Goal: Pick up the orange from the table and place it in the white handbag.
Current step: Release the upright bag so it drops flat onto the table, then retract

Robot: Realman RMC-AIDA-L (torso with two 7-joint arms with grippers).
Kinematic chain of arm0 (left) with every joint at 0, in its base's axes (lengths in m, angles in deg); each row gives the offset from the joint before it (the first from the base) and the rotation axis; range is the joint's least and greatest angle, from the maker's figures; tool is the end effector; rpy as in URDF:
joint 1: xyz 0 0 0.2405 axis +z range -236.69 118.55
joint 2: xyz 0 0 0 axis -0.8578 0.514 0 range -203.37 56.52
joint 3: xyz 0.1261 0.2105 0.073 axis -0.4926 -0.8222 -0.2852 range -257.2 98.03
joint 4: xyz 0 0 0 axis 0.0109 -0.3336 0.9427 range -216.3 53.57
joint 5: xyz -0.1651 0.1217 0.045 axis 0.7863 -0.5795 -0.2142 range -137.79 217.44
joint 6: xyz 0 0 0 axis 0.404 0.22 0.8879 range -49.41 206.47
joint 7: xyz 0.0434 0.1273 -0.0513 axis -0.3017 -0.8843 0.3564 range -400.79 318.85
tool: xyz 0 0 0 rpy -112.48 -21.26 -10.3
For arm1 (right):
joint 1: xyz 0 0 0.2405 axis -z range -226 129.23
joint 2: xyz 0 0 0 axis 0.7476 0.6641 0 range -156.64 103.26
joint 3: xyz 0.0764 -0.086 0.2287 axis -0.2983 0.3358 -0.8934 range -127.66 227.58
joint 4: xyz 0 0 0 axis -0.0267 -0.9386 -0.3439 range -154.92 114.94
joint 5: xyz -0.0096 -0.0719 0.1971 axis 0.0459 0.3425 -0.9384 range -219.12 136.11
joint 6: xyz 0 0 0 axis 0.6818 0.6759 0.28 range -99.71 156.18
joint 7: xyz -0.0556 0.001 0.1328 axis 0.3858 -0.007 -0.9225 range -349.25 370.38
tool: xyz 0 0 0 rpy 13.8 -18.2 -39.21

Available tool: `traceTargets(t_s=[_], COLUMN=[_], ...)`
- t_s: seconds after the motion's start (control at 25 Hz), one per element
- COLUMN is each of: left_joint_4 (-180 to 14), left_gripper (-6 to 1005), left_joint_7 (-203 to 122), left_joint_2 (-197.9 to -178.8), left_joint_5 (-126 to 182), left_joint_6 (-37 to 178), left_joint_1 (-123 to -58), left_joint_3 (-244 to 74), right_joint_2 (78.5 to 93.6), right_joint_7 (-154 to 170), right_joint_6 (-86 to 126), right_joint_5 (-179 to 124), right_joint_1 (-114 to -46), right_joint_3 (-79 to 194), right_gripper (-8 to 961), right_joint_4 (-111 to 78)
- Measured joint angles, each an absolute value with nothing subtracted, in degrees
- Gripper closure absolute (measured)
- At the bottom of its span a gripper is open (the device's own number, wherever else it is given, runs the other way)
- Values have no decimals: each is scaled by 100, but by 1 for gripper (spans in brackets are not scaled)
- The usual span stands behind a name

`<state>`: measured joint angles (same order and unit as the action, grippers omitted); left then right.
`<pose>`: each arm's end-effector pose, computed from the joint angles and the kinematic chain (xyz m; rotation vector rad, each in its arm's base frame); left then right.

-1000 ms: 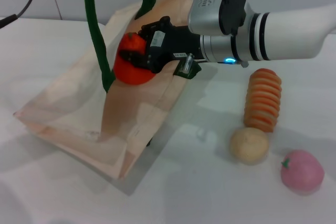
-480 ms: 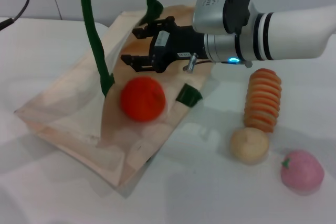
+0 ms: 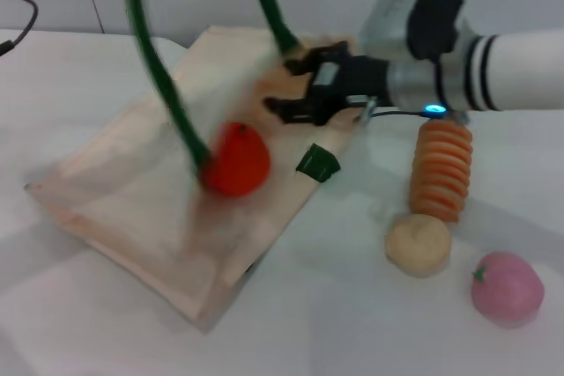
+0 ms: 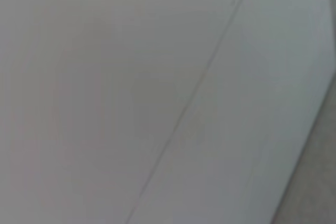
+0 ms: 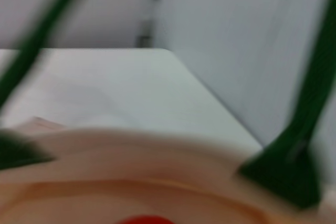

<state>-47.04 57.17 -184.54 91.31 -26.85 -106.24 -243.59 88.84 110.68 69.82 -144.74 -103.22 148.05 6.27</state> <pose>-0.2251 0.3862 0.1304 -2.2304 -0.8647 -1.4291 0.1287 0.4353 -0.0920 -2.7094 0.1676 0.2724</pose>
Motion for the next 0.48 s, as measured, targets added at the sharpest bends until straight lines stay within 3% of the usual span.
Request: traceTargets(t_s=[0.08,0.28,0.48], left_joint_4=[-4707,-4766,-4930], left_gripper=[860,637,575], left_joint_7=[5720,5711,5660], left_joint_2=[-18452,-18452,-18440], left_joint_5=[9143,9145,9142], left_joint_6=[-2613,-2417,-2248], left_joint_1=[-10568,-10466,-10392], left_joint_3=[-24359,-24359,-24358], right_joint_2=[8856,8803,8863], right_joint_7=[11061,10883,10515], right_joint_6=[6943,6974,6977], right_joint_5=[-14279,-13536,-12621], right_joint_1=[-10130,-9482,-8883], right_joint_3=[14491,13602,12727], right_gripper=[294,295,295], right_joint_4=[710,1347,2093])
